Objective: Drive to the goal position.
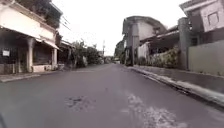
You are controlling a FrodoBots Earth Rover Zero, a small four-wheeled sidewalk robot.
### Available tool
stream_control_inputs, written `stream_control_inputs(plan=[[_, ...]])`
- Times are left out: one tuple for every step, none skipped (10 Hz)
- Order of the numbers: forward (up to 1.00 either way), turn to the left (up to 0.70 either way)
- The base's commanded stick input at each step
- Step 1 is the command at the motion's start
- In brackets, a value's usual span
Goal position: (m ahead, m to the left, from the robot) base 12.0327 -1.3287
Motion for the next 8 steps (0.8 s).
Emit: stream_control_inputs(plan=[[1.0, 0.0], [1.0, 0.0], [1.0, 0.0], [1.0, 0.0], [1.0, 0.0], [1.0, 0.0], [1.0, 0.0], [1.0, 0.0]])
